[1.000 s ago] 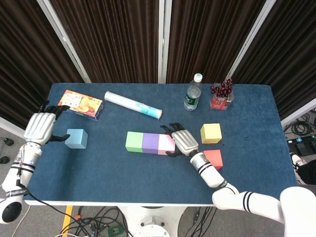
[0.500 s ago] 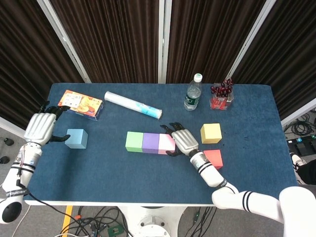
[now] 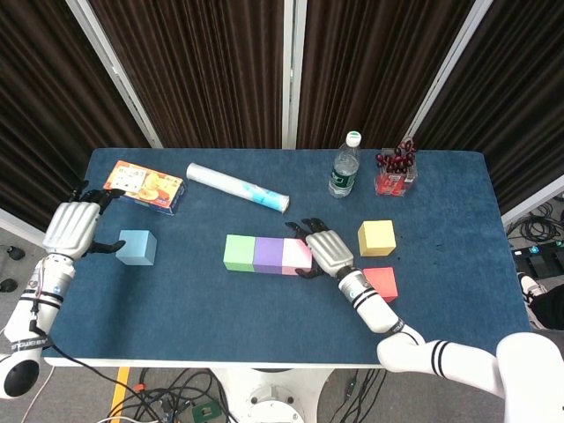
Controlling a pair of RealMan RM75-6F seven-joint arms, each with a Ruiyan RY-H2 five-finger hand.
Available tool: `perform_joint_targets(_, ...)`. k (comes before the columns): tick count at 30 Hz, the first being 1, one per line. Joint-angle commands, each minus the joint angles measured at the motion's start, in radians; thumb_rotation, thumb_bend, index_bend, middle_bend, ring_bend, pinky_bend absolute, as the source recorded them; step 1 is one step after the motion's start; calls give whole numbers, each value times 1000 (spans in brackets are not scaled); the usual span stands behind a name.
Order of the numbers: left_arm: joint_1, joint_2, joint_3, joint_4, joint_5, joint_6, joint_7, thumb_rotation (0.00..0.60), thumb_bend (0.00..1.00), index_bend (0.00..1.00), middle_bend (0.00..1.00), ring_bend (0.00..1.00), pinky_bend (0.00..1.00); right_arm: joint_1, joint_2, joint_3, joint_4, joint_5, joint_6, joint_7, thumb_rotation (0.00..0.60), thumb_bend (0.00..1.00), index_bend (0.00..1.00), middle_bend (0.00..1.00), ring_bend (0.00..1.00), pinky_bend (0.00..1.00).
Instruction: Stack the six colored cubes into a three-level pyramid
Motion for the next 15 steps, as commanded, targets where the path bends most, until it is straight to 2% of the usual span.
perform_joint_targets(1,0,0,0,0,1,-1,-1,600,152,183,219,177,44,2,0,1,1,2,-3,0,600,201,47,318,47,0)
perform_joint_targets(6,1,-1,1,1,1,-1,-2,600,151,183,219,177,44,3,0,-1,2,7,-10,-1,600,191,2,258,27,0)
perform_joint_targets(15,1,0,-1,-1,4,5,2,600,151,183,218,177,44,-1,18,-8,-16,6,-18,1,600,174,0,102,0,0)
